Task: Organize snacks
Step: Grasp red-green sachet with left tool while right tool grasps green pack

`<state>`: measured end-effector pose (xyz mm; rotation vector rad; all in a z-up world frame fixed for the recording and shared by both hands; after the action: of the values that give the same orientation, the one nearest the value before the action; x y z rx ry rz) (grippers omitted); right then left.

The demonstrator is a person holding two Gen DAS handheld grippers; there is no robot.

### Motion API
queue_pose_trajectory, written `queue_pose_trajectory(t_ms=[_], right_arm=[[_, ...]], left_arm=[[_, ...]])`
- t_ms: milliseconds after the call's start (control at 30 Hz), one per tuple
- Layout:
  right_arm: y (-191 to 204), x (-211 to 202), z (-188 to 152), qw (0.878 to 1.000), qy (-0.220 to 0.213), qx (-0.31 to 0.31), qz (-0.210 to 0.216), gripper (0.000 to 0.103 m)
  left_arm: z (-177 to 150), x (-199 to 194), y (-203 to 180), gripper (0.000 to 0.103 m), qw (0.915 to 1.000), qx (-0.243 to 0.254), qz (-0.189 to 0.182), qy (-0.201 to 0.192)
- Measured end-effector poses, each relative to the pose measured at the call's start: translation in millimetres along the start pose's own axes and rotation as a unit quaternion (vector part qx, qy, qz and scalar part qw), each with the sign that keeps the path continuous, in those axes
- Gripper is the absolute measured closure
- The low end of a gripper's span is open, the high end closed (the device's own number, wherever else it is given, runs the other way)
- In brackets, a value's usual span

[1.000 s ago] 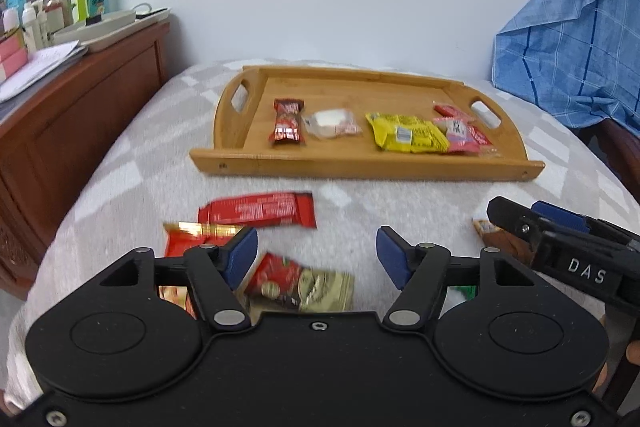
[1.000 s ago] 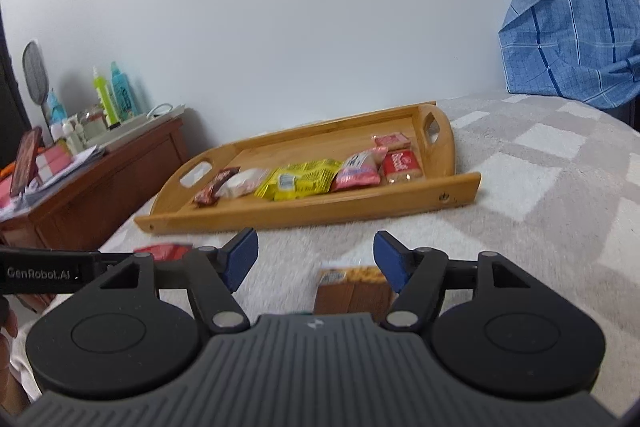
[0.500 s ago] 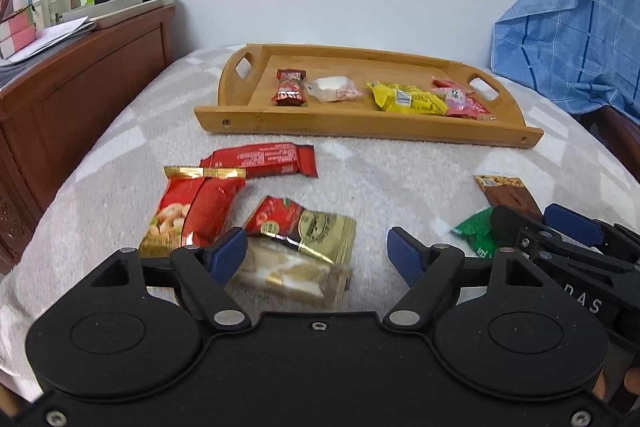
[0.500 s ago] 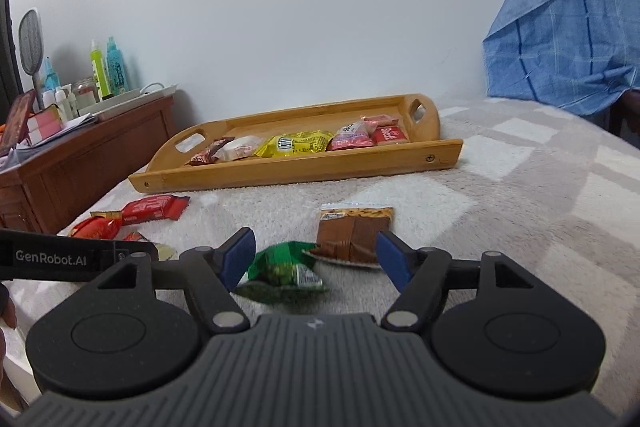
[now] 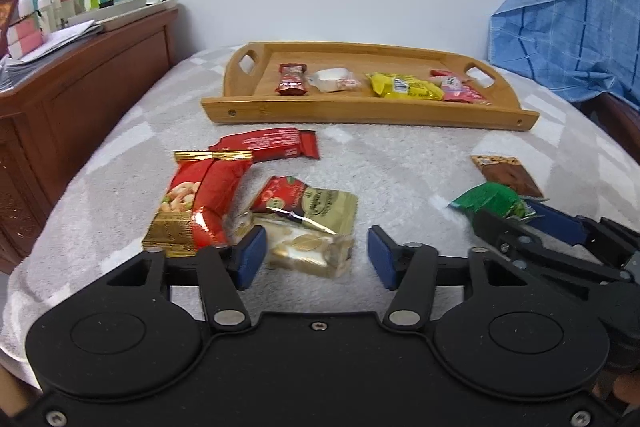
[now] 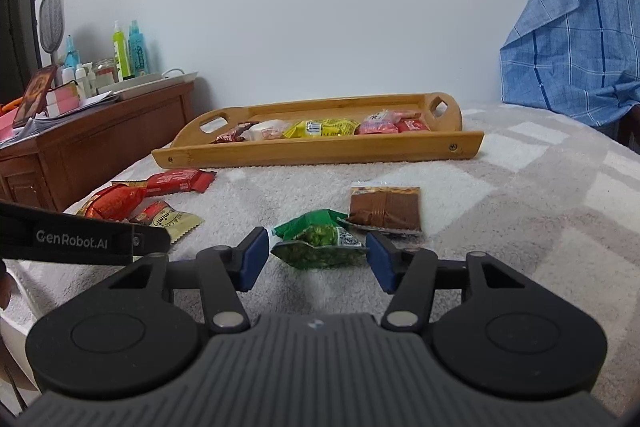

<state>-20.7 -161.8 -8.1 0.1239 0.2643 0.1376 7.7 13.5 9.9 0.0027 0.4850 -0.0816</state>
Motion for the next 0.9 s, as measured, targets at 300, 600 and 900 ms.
queue_pose_trajectory(t_ms=[300, 600, 900], right_arm=[[-2.5, 2.7, -1.4, 1.000, 0.004, 0.012, -0.005, 0.038], [-1.9, 4.4, -2.5, 1.000, 0.006, 0.011, -0.008, 0.037], [-1.0, 9.4, -0.5, 1.000, 0.015, 0.018, -0.017, 0.035]], left_arm=[[-1.9, 14.8, 10.2, 0.035, 0.9998, 0.001, 0.018, 0.007], [-8.5, 13.3, 14.1, 0.045, 0.9996, -0.016, 0.013, 0.021], [-1.8, 12.3, 10.8, 0.049, 0.9987, -0.021, 0.027, 0.037]])
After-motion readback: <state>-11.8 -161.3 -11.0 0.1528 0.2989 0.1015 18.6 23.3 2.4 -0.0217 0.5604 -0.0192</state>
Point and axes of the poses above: each gripper's, at about its wrist camera, not at the fingertips, and x roughly the way its jaws point, y to its left, z to its top, the point moved 2 cm from there along x, roughly the way its jaws point, and after that the axes turned 11 degrees about -y, right-handed, at the moved point
